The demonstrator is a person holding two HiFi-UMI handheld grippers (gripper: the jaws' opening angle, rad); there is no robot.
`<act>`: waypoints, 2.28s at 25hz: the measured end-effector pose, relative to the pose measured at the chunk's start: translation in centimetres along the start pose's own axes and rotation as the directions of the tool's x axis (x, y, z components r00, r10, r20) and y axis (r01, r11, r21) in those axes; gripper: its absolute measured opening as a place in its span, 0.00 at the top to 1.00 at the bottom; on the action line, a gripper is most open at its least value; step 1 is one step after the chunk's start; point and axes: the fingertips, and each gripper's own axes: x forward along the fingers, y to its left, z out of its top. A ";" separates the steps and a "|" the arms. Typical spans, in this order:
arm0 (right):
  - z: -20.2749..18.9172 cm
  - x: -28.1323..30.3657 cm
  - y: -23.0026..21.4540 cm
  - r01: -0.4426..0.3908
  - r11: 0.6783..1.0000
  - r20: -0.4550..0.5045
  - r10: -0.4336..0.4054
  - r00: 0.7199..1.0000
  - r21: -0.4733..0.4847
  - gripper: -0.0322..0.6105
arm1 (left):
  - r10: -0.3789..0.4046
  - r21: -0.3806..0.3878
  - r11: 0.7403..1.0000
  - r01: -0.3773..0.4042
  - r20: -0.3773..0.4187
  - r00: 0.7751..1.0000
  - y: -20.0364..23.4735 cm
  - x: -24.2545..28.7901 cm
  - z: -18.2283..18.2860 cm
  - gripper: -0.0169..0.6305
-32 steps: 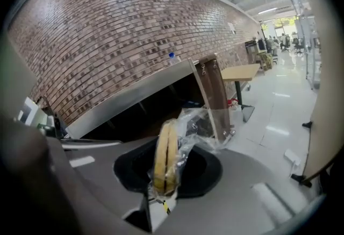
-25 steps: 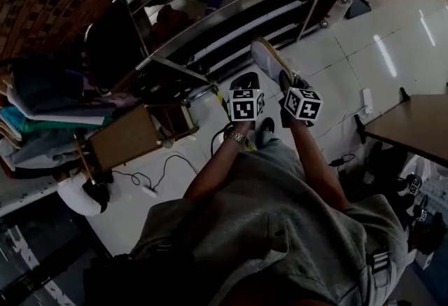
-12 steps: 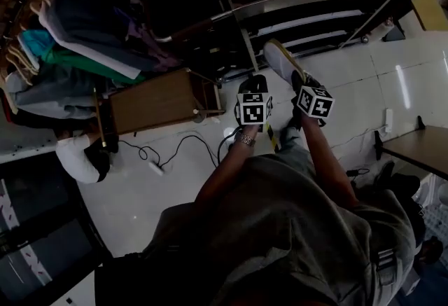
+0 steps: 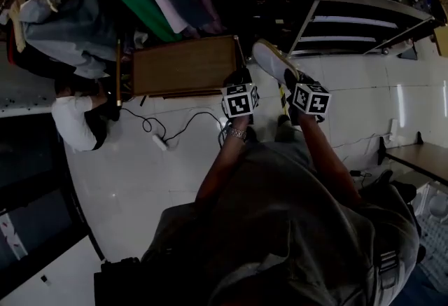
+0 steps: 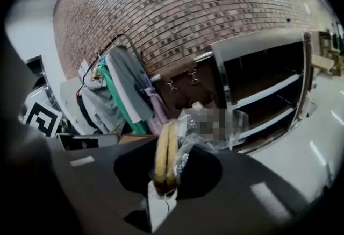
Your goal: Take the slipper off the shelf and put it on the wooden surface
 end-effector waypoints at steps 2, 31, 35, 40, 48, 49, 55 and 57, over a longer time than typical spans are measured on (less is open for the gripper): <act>-0.2 1.3 2.7 -0.042 0.998 -0.035 0.040 0.999 -0.050 0.85 | 0.026 -0.044 0.999 -0.025 0.011 1.000 1.7 -1.5 -0.5 0.97; -11.4 13.2 22.0 0.072 0.997 -0.041 -0.071 0.997 0.011 0.85 | 0.043 0.050 0.998 -0.042 -0.020 0.999 24.8 -15.0 -6.7 0.97; -14.0 13.9 26.0 0.091 0.991 -0.026 -0.089 0.996 0.096 0.85 | 0.028 0.039 0.999 -0.025 -0.055 0.998 28.3 -16.8 -8.6 0.97; -15.8 17.4 30.2 0.056 0.994 -0.046 -0.052 0.998 0.092 0.85 | 0.005 0.027 1.000 -0.003 -0.076 0.997 29.5 -17.4 -10.0 0.97; -16.5 28.9 30.0 0.059 0.861 0.092 -0.122 0.988 0.506 0.85 | 0.043 -0.017 0.999 -0.044 -0.085 0.995 33.6 -17.7 -10.4 0.97; -16.5 29.9 29.4 0.058 0.833 0.112 -0.143 0.983 0.550 0.85 | 0.053 -0.034 0.998 -0.057 -0.087 0.995 34.2 -17.8 -10.6 0.97; -16.8 35.8 28.8 0.132 0.887 0.039 -0.167 0.985 0.443 0.83 | 0.116 -0.057 0.991 -0.120 -0.075 0.990 37.7 -17.0 -9.9 0.97; -18.2 36.9 30.0 0.151 0.940 -0.069 -0.136 0.988 0.305 0.68 | 0.127 -0.046 0.990 -0.130 -0.069 0.990 38.3 -16.9 -9.6 0.97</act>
